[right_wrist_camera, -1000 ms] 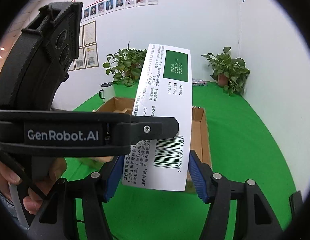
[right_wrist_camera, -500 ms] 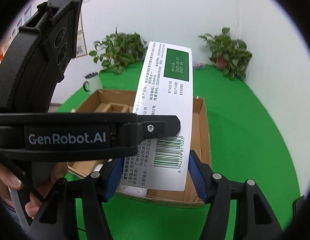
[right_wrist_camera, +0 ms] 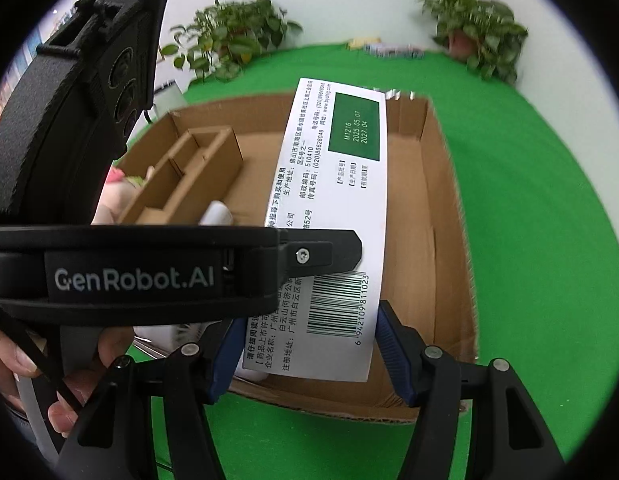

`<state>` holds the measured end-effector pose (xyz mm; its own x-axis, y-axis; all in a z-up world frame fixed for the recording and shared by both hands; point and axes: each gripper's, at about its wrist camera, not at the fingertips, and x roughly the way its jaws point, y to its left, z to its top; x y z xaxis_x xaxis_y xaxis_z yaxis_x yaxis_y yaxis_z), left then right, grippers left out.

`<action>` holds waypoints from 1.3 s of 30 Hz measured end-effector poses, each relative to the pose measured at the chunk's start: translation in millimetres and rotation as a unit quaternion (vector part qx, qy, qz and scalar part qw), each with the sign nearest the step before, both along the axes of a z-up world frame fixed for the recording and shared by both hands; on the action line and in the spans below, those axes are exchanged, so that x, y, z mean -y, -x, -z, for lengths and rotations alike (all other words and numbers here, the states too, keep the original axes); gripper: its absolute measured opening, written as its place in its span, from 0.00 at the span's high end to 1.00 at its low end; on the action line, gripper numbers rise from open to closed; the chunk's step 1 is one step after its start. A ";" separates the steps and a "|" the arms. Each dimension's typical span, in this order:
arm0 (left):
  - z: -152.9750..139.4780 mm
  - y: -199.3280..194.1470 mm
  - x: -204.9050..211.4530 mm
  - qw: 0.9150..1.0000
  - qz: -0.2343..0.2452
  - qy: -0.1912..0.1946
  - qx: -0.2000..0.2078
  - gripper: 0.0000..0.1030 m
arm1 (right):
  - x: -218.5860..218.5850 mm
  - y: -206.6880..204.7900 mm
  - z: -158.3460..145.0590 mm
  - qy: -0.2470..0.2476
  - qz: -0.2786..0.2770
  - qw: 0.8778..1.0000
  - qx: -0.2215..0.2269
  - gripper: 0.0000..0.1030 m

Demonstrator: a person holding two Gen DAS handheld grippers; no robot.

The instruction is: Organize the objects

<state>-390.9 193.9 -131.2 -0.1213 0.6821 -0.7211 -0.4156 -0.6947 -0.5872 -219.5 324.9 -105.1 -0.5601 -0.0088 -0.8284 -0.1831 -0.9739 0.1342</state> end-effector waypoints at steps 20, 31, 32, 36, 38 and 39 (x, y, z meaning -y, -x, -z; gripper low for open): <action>35.6 7.7 8.3 0.997 0.004 0.027 0.072 0.52 | -3.8 7.3 33.9 0.027 -0.002 0.995 0.094 0.40; 4.4 -16.6 46.6 0.999 -0.008 0.038 0.017 0.52 | 1.6 2.6 38.9 0.039 0.009 0.992 0.119 0.37; 1.5 -18.1 50.9 0.999 -0.008 0.037 0.012 0.52 | 5.0 2.4 36.8 0.035 0.008 0.992 0.118 0.36; -4.1 3.3 71.3 1.000 -0.011 0.026 -0.007 0.52 | 8.2 3.9 37.9 0.031 0.007 0.991 0.129 0.35; -11.1 3.8 81.6 1.000 -0.013 0.014 -0.019 0.52 | 8.5 3.1 39.3 0.033 0.007 0.990 0.134 0.32; -17.3 0.2 88.7 0.999 -0.016 0.012 -0.030 0.52 | 9.1 5.9 39.9 0.033 0.004 0.990 0.137 0.30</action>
